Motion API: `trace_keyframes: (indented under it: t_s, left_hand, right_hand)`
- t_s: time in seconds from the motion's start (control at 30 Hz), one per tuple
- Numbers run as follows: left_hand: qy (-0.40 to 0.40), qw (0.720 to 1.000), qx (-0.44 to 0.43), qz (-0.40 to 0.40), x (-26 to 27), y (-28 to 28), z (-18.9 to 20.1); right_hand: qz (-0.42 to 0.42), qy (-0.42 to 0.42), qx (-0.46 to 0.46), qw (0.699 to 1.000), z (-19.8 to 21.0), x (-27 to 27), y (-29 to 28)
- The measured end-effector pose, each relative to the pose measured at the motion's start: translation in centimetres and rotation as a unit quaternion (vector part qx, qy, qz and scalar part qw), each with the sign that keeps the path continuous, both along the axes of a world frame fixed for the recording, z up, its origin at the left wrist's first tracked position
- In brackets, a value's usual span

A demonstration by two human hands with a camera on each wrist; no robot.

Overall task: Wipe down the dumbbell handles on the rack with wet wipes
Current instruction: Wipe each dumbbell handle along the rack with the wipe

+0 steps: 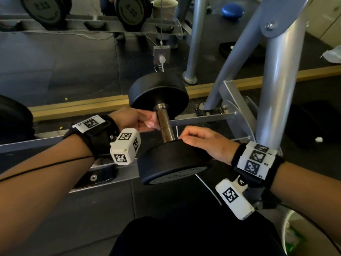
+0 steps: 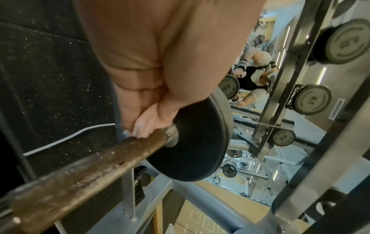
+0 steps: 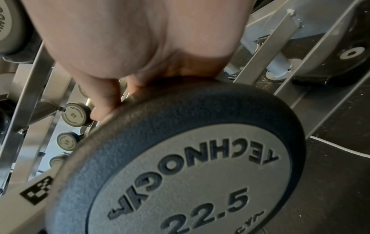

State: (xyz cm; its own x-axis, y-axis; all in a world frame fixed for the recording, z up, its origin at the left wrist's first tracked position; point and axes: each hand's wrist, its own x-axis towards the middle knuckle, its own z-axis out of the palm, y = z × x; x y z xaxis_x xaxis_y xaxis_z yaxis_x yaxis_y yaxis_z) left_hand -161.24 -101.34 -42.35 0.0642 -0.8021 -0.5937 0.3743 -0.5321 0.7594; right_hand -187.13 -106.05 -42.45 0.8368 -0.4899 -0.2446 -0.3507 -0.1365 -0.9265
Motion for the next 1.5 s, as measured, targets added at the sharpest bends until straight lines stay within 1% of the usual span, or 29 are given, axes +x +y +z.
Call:
trace_keyframes:
  t_s: [0.03, 0.07, 0.1, 0.13, 0.23, 0.3, 0.37, 0.4, 0.47, 0.5, 0.53, 0.57, 0.67, 0.73, 0.83, 0.9, 0.93, 0.97, 1.0, 1.07, 1.13, 1.23, 1.37, 1.43, 1.5]
  left_hand:
    - [0.000, 0.999, -0.013, 0.031, -0.2, -0.4, 0.0]
    - [-0.009, 0.999, -0.023, 0.044, -0.4, -0.6, -0.1]
    - [-0.024, 0.999, -0.030, 0.038, -0.8, -0.6, -0.3]
    - [-0.046, 0.998, -0.035, 0.014, -1.0, -0.5, -0.5]
    - [-0.115, 0.987, -0.042, -0.109, -1.3, 0.7, -0.6]
    - [-0.118, 0.979, -0.024, -0.162, -1.0, 1.5, -0.4]
    - [-0.098, 0.978, -0.005, -0.185, -0.6, 1.8, -0.1]
    - [-0.082, 0.982, -0.003, -0.169, -0.3, 1.8, 0.1]
    - [-0.060, 0.995, -0.022, -0.081, 0.2, 1.5, 0.2]
    - [-0.070, 0.996, -0.042, -0.039, 0.3, 1.3, 0.1]
    - [-0.093, 0.994, -0.062, -0.019, 0.0, 1.3, -0.1]
    - [-0.123, 0.989, -0.078, -0.022, -0.5, 1.3, -0.4]
    - [-0.220, 0.966, -0.106, -0.089, -2.5, 2.0, -1.6]
    - [-0.241, 0.956, -0.117, -0.119, -2.8, 2.6, -2.0]
    - [-0.205, 0.960, -0.093, -0.165, -2.2, 3.5, -1.7]
    - [-0.141, 0.969, -0.065, -0.195, -1.6, 4.1, -1.5]
    - [-0.101, 0.975, -0.049, -0.193, -1.3, 4.2, -1.5]
    - [-0.072, 0.981, -0.036, -0.175, -0.9, 4.2, -1.5]
    - [-0.055, 0.988, -0.024, -0.139, -0.5, 4.0, -1.6]
    - [-0.042, 0.999, 0.007, -0.033, 0.1, 3.4, -2.0]
    - [-0.023, 0.999, 0.016, 0.040, 0.1, 2.7, -2.4]
    - [0.010, 0.997, 0.009, 0.077, -1.1, 1.9, -2.8]
    - [0.088, 0.995, 0.010, 0.054, -1.9, 1.8, -3.6]
    - [0.126, 0.992, 0.024, 0.009, -1.4, 2.1, -3.7]
    - [0.140, 0.988, 0.038, -0.047, -0.8, 2.3, -3.4]
  right_hand:
    - [0.002, 0.003, 0.004, 1.000, 0.0, 0.0, 0.0]
    - [0.002, 0.005, 0.009, 1.000, 0.0, 0.0, 0.0]
    - [0.002, 0.007, 0.011, 1.000, 0.0, 0.0, -0.1]
    - [0.002, 0.010, 0.011, 1.000, -0.1, 0.1, -0.1]
    - [0.009, 0.012, 0.002, 1.000, -0.1, 0.2, -0.3]
    - [0.017, 0.016, -0.002, 1.000, -0.1, 0.2, -0.5]
    - [0.021, 0.021, -0.001, 1.000, 0.0, 0.1, -0.6]
    - [0.022, 0.022, -0.003, 1.000, 0.0, 0.1, -0.6]
    - [0.022, 0.022, -0.009, 0.999, 0.0, 0.0, -0.6]
    - [0.022, 0.022, -0.007, 0.999, 0.1, 0.0, -0.6]
    - [0.021, 0.021, -0.002, 1.000, 0.1, 0.0, -0.6]
    - [0.020, 0.019, 0.005, 1.000, 0.1, 0.0, -0.6]
    - [0.011, 0.005, 0.020, 1.000, 0.1, 0.1, -0.5]
    - [0.008, 0.002, 0.021, 1.000, 0.2, 0.1, -0.5]
    - [0.012, 0.010, 0.023, 1.000, 0.2, 0.1, -0.5]
    - [0.015, 0.022, 0.013, 1.000, 0.3, 0.1, -0.6]
    - [0.016, 0.025, 0.009, 1.000, 0.4, 0.1, -0.6]
    - [0.014, 0.025, 0.010, 1.000, 0.4, 0.1, -0.5]
    - [0.013, 0.023, 0.010, 1.000, 0.4, 0.1, -0.5]
    - [0.014, 0.022, 0.003, 1.000, 0.4, 0.1, -0.5]
    - [0.021, 0.026, -0.001, 0.999, 0.4, 0.0, -0.6]
    - [0.025, 0.032, -0.001, 0.999, 0.5, 0.0, -0.6]
    - [0.022, 0.028, -0.005, 0.999, 0.5, 0.0, -0.5]
    - [0.021, 0.026, -0.005, 0.999, 0.5, 0.0, -0.5]
    - [0.021, 0.027, -0.003, 0.999, 0.4, 0.0, -0.5]
